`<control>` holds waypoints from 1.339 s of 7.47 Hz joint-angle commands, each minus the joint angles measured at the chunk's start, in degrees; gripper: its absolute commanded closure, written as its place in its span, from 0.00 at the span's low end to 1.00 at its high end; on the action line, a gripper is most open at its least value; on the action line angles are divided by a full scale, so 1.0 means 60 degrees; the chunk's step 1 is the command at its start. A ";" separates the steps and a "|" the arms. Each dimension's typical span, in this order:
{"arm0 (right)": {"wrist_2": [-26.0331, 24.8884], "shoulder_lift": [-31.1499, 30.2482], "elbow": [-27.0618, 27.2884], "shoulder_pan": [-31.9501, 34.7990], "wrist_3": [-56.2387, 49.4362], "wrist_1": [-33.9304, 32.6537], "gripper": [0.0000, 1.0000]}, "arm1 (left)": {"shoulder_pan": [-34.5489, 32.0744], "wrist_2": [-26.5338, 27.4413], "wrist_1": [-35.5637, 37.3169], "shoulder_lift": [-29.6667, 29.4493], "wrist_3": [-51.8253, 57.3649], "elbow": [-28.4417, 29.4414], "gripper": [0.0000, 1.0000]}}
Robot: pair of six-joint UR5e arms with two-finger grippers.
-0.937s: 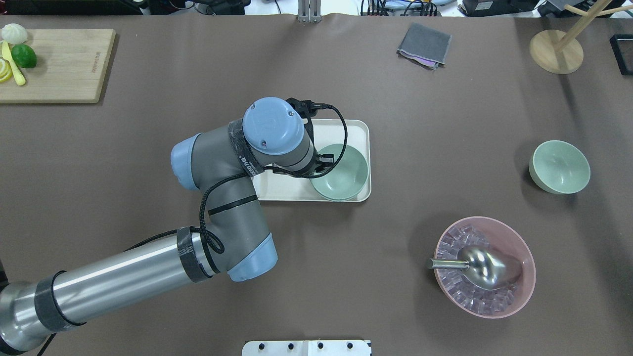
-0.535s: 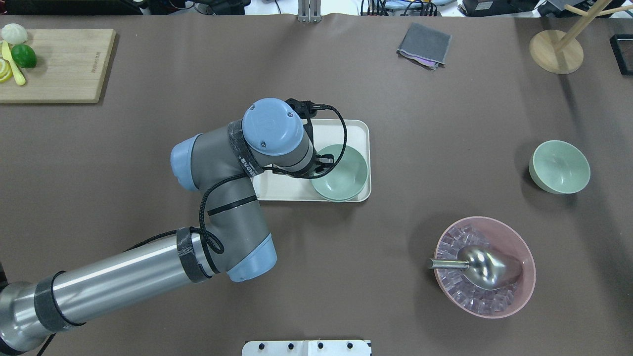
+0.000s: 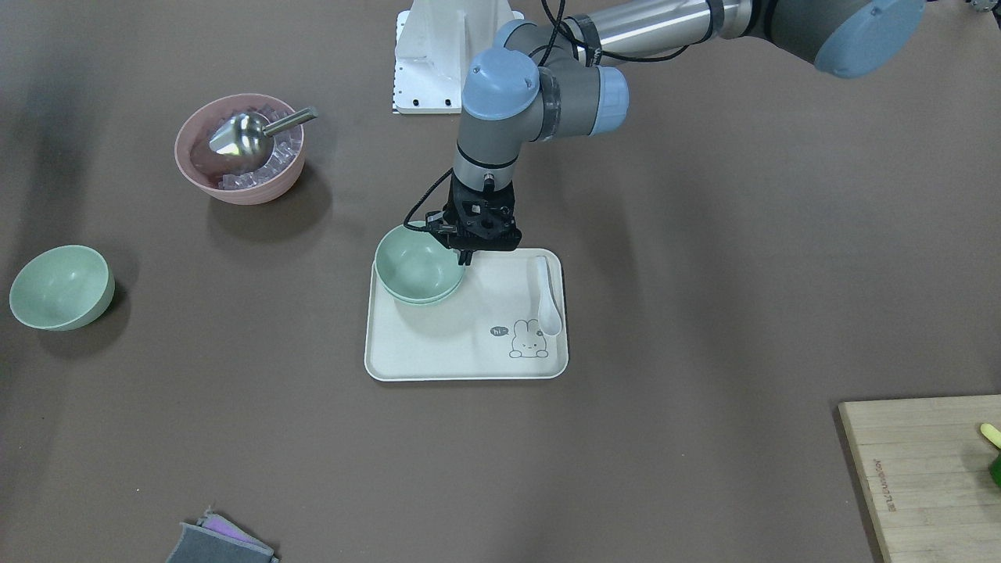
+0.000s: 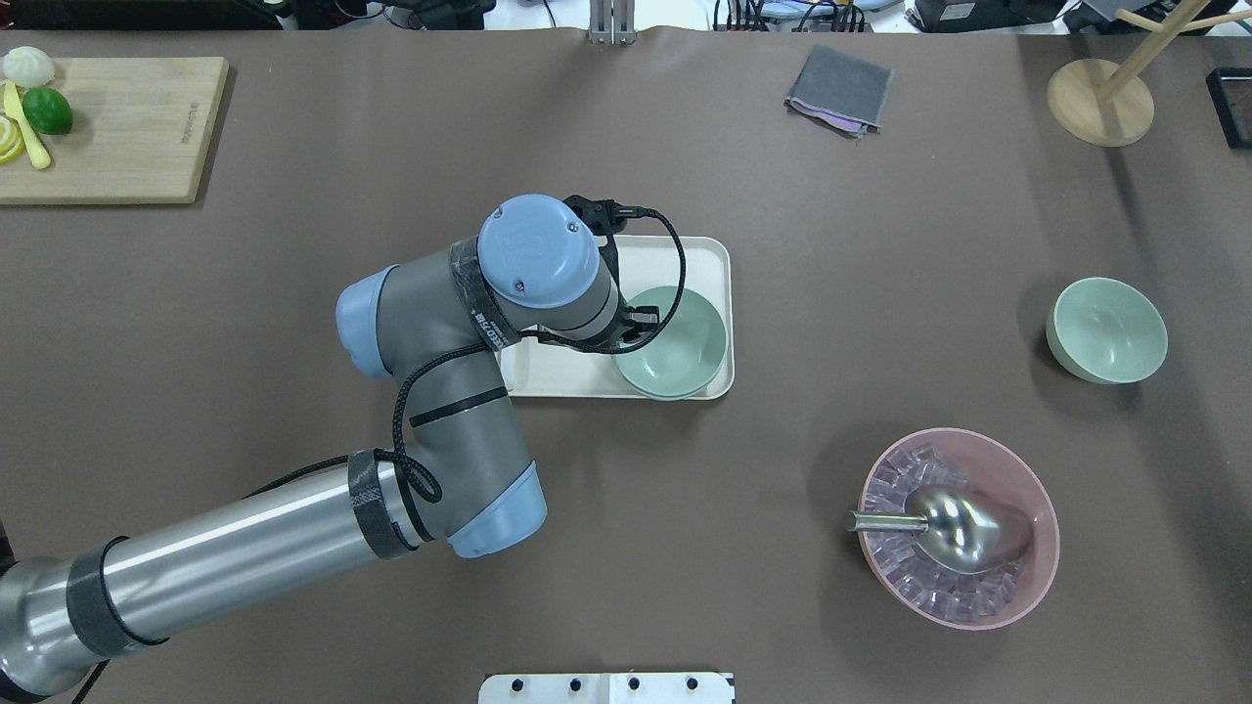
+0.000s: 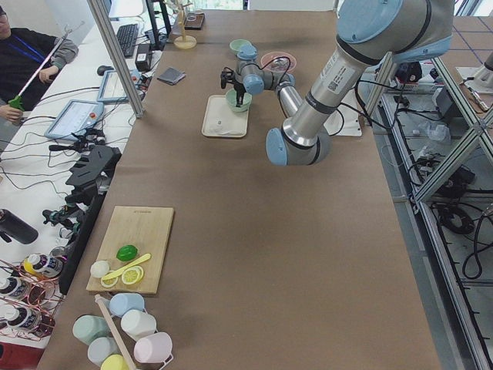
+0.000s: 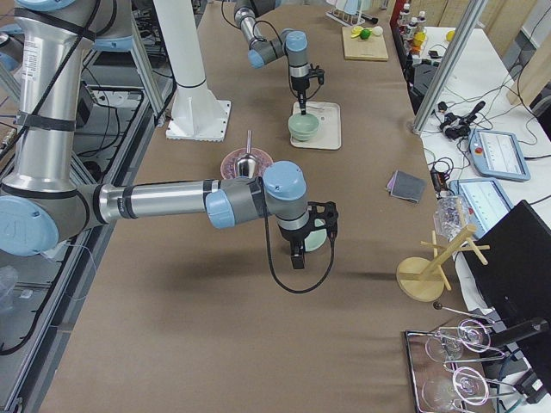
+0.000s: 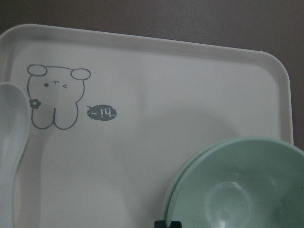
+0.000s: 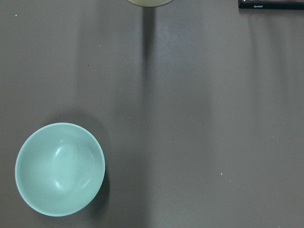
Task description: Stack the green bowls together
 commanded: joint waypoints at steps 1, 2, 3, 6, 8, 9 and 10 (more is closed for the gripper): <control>0.0014 0.0004 -0.0058 0.0000 0.0000 0.0000 0.00 | 0.0000 0.0000 0.0000 0.0001 0.0020 -0.0056 1.00; 0.0000 0.0004 -0.0059 -0.0014 0.0000 0.0000 0.00 | 0.0000 0.0000 -0.0014 0.0001 0.0035 -0.0085 0.65; 0.0000 0.0004 -0.0074 -0.0015 0.0000 0.0000 0.00 | 0.0000 0.0101 -0.0174 0.0073 0.0079 -0.0100 0.03; 0.0015 -0.0011 -0.0074 0.0000 0.0000 0.0000 0.00 | -0.0072 0.0191 -0.0236 0.0235 0.0718 -0.0710 0.02; 0.0015 -0.0025 -0.0074 -0.0014 0.0043 -0.0044 0.00 | -0.0596 -0.0114 0.0959 0.1313 0.2092 -0.2506 0.02; 0.0029 -0.0026 -0.0074 -0.0015 0.0319 -0.0044 0.00 | -0.1442 -0.1147 0.2258 0.1725 0.3072 -0.3575 0.02; 0.0073 -0.0040 -0.0059 -0.0015 0.0902 0.0014 0.00 | -0.2088 -0.1694 0.2807 0.2309 0.4256 -0.4297 0.02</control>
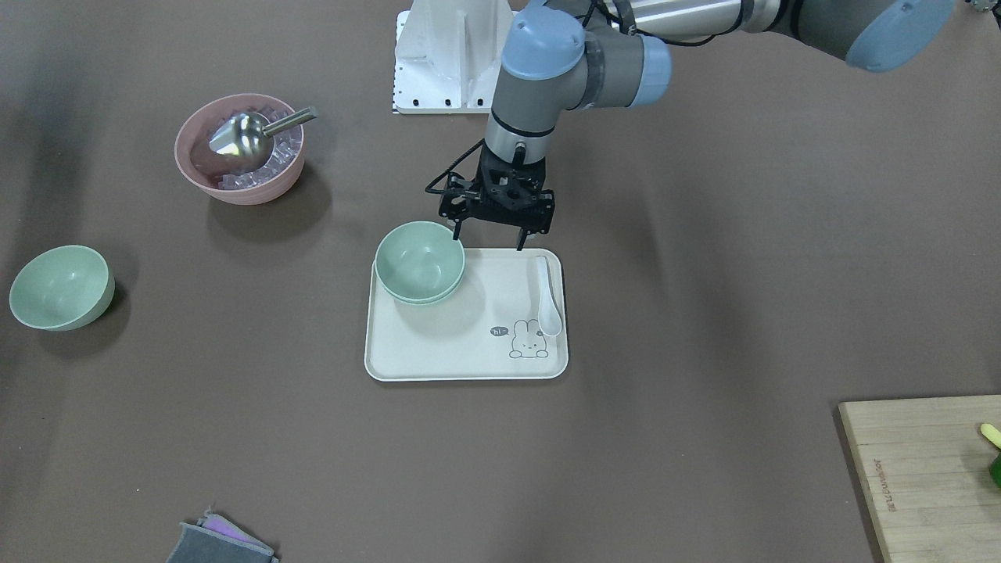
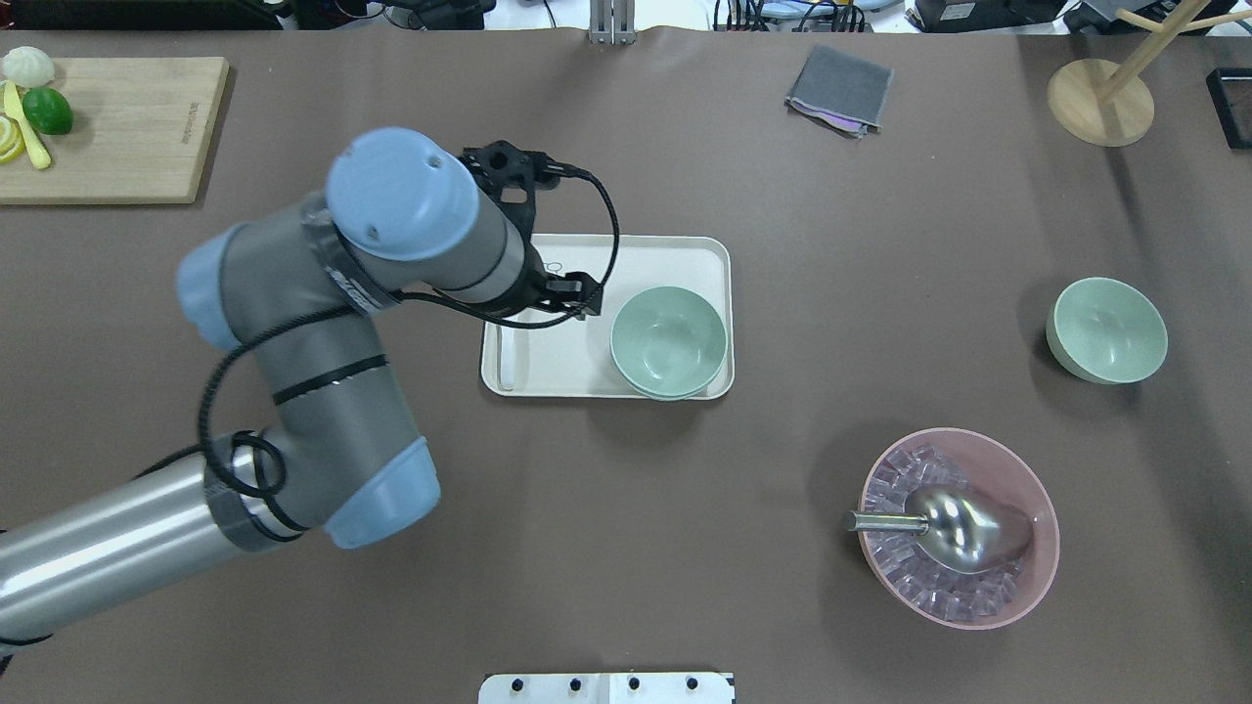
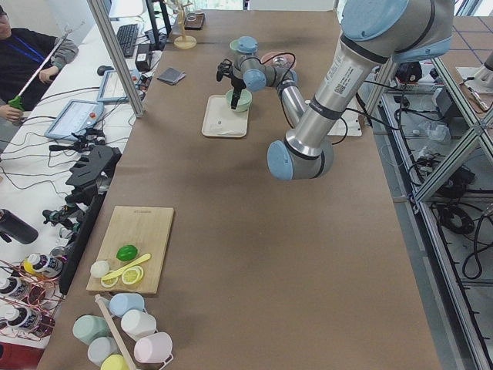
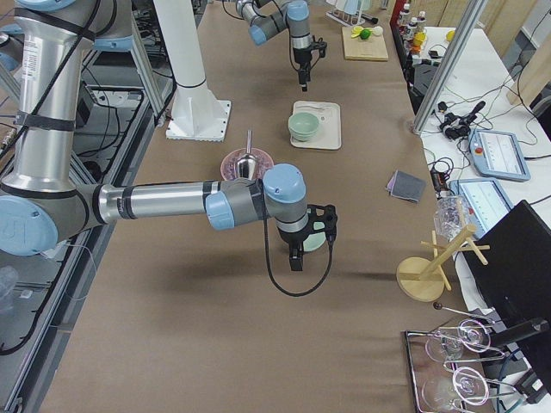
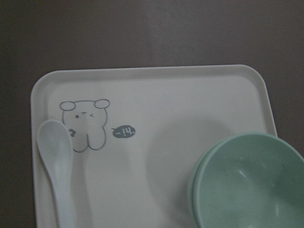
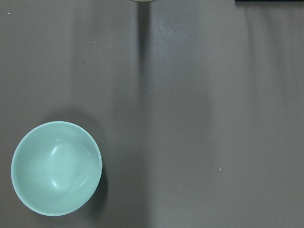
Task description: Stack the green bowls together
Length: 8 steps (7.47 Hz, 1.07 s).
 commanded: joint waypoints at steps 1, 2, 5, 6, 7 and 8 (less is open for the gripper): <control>0.0214 -0.0013 0.0013 -0.0075 0.0769 0.0044 0.00 | -0.1670 -0.1285 0.1045 0.1664 0.2463 -0.1739 0.02; 0.0245 -0.0013 -0.0001 -0.0221 0.0916 0.0044 0.00 | -0.2751 -0.2421 0.1060 0.2239 0.3590 -0.1803 0.02; 0.0041 0.0205 0.0013 -0.1230 0.1197 0.0364 0.00 | -0.5568 -0.5779 0.0988 0.5249 0.6047 -0.1250 0.02; -0.0424 0.0380 -0.0132 -0.1755 0.1254 0.1019 0.00 | -0.6314 -0.5628 0.0306 0.5900 0.6483 -0.1088 0.02; -0.0458 0.0687 -0.0612 -0.1993 0.1313 0.1200 0.00 | -0.6858 -0.5568 -0.0049 0.6487 0.7473 -0.0796 0.02; -0.0473 0.0806 -0.0921 -0.2053 0.1458 0.1216 0.00 | -0.6951 -0.5016 0.0005 0.6536 0.8397 -0.0329 0.02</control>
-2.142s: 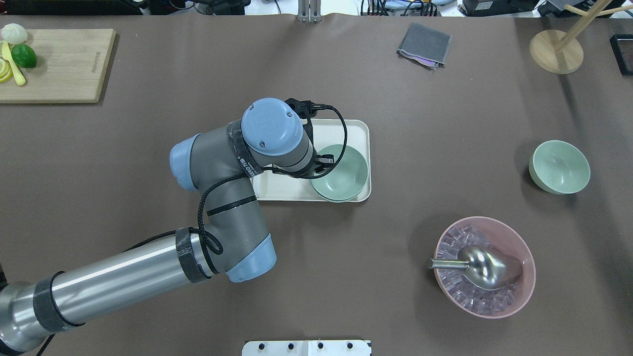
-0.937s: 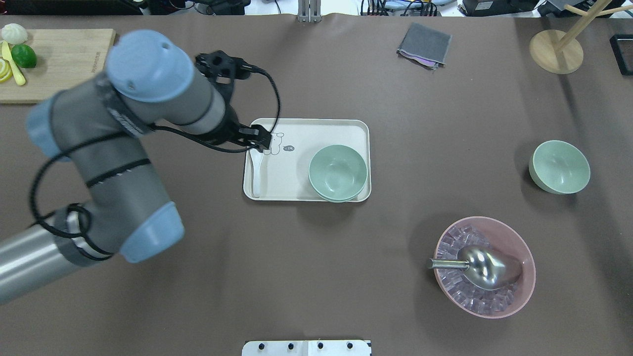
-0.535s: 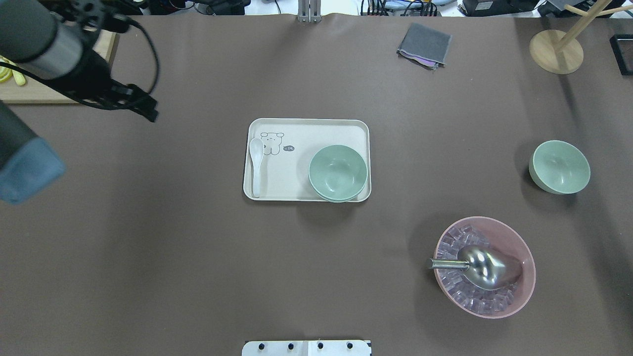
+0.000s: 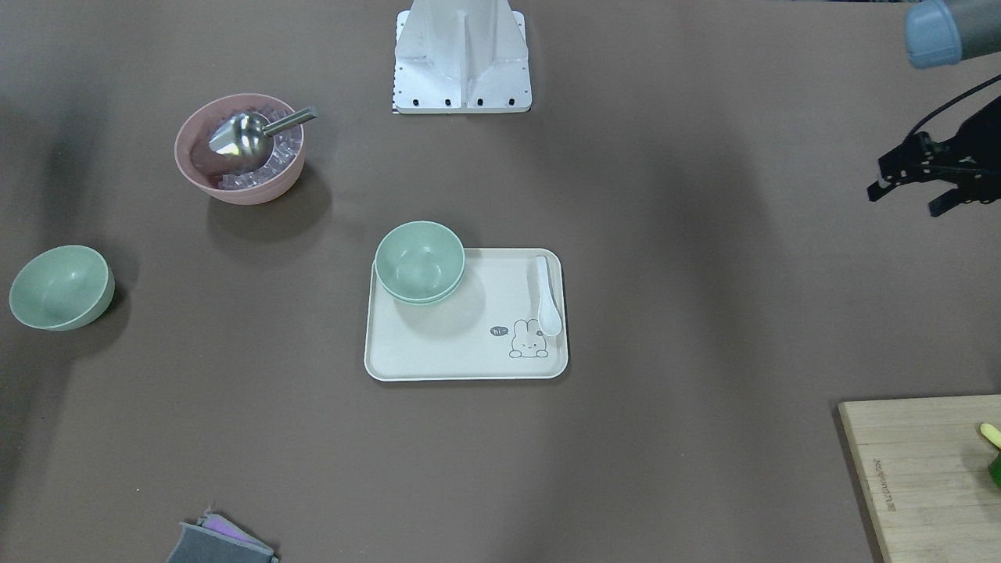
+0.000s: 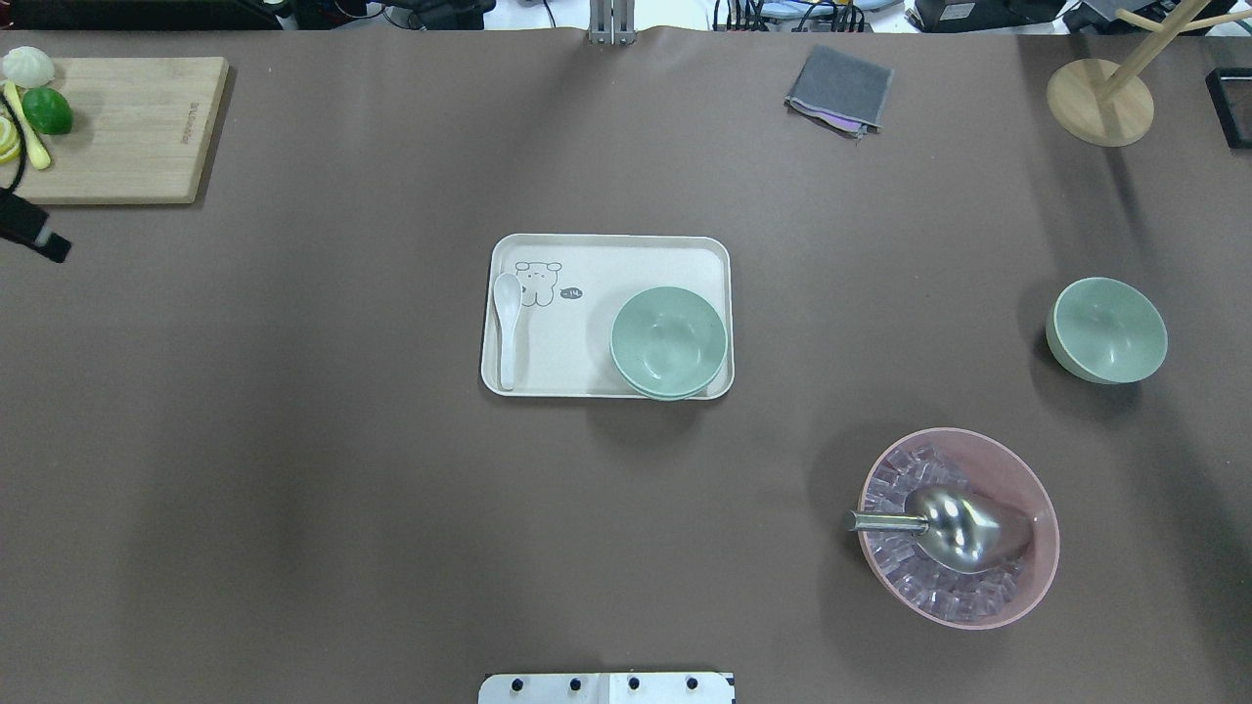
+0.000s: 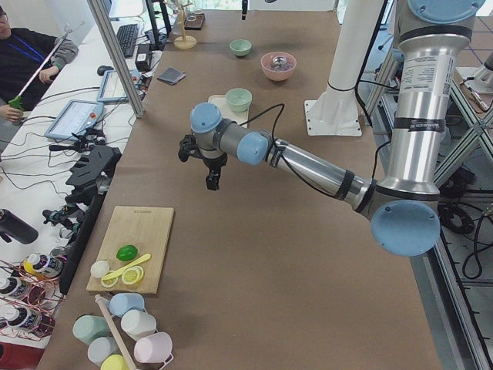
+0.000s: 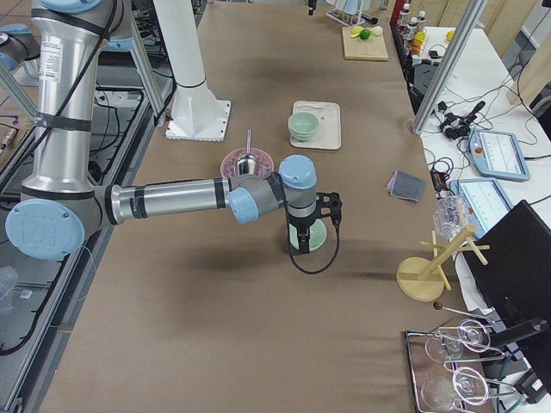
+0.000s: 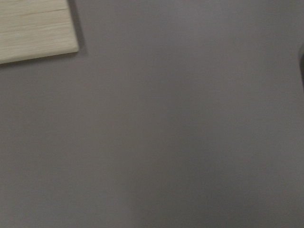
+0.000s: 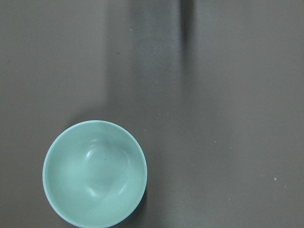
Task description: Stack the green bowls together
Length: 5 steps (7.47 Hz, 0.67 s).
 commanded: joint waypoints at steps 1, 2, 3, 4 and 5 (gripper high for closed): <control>-0.0133 0.0264 -0.0540 -0.0400 0.0535 0.0234 0.01 | -0.0390 0.0829 -0.0143 0.0446 0.1262 0.0518 0.02; -0.0278 0.0351 -0.0642 -0.0620 0.0771 0.0322 0.02 | -0.0390 0.0833 -0.0143 0.0461 0.1263 0.0504 0.02; -0.0294 0.0367 -0.1281 -0.0796 0.0875 0.1309 0.04 | -0.0390 0.0833 -0.0143 0.0461 0.1263 0.0489 0.02; -0.0280 0.0584 -0.2042 -0.0986 0.1572 0.2436 0.09 | -0.0375 0.0833 -0.0143 0.0461 0.1263 0.0503 0.02; -0.0410 0.0630 -0.2209 -0.1380 0.2144 0.2969 0.14 | -0.0375 0.0804 -0.0143 0.0446 0.1263 0.0474 0.02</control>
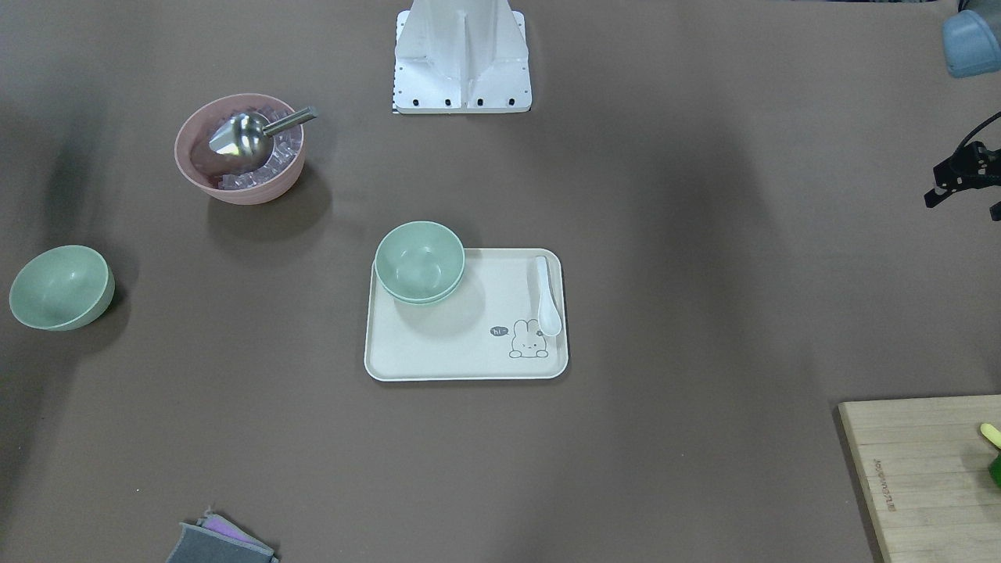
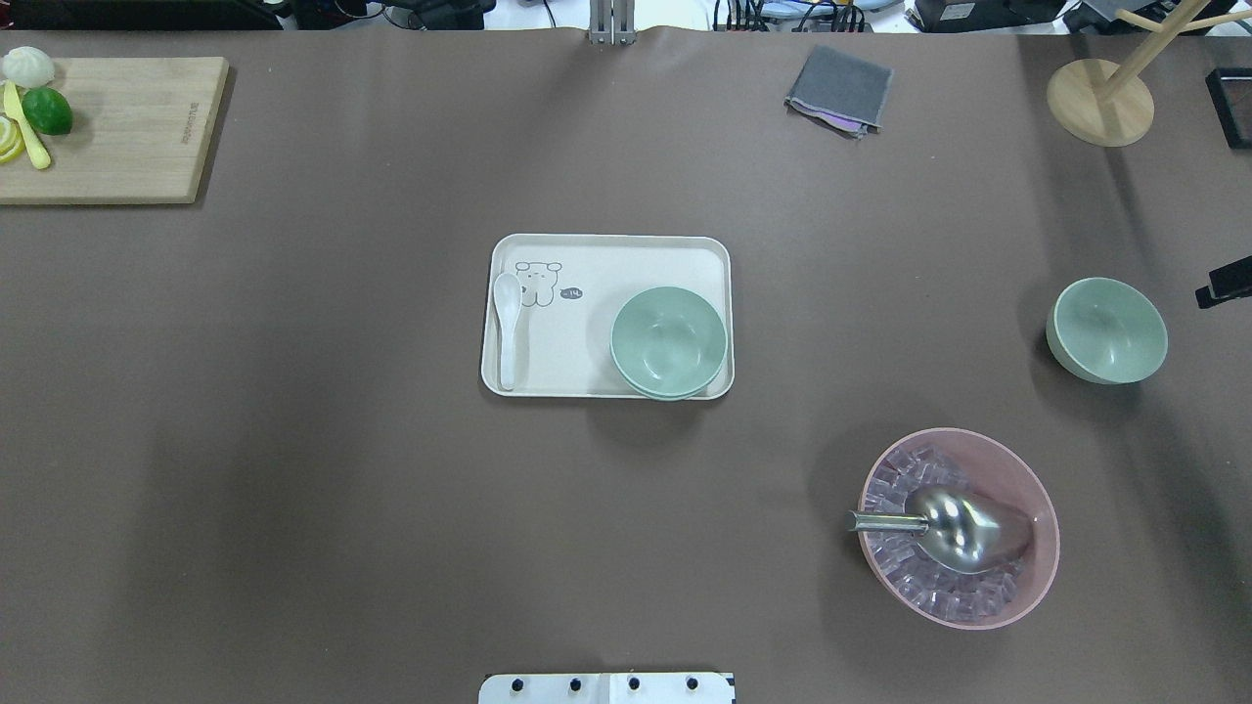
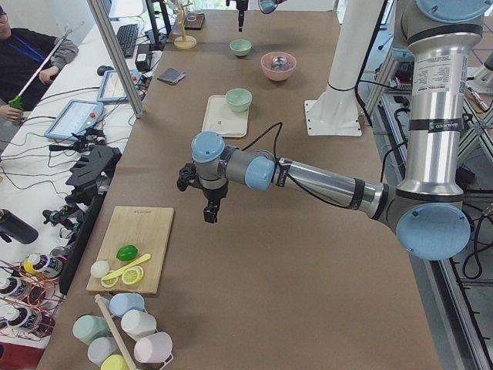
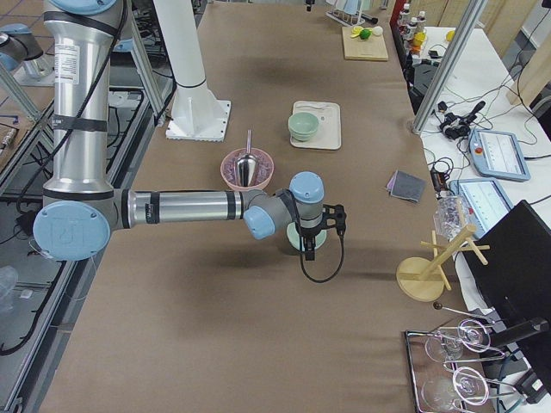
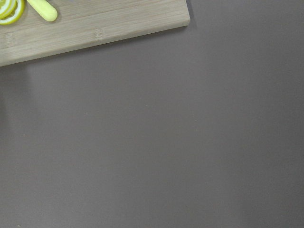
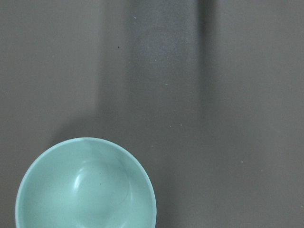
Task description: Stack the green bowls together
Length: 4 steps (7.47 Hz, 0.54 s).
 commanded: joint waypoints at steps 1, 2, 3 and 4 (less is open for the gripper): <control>-0.0422 0.0101 -0.0475 -0.0659 0.0785 0.0932 0.26 | 0.0004 -0.0042 0.0000 -0.0007 0.0009 -0.0030 0.02; -0.0527 0.0043 -0.0489 -0.0735 0.0844 0.0932 0.38 | 0.0018 -0.0057 0.0000 -0.0007 0.0009 -0.0016 0.02; -0.0542 0.0028 -0.0489 -0.0779 0.0844 0.0932 0.50 | 0.0018 -0.0057 0.0000 -0.0036 -0.0006 -0.0016 0.02; -0.0630 -0.0001 -0.0489 -0.0794 0.0844 0.0932 0.58 | 0.0018 -0.0057 0.0000 -0.0065 -0.0006 0.0013 0.02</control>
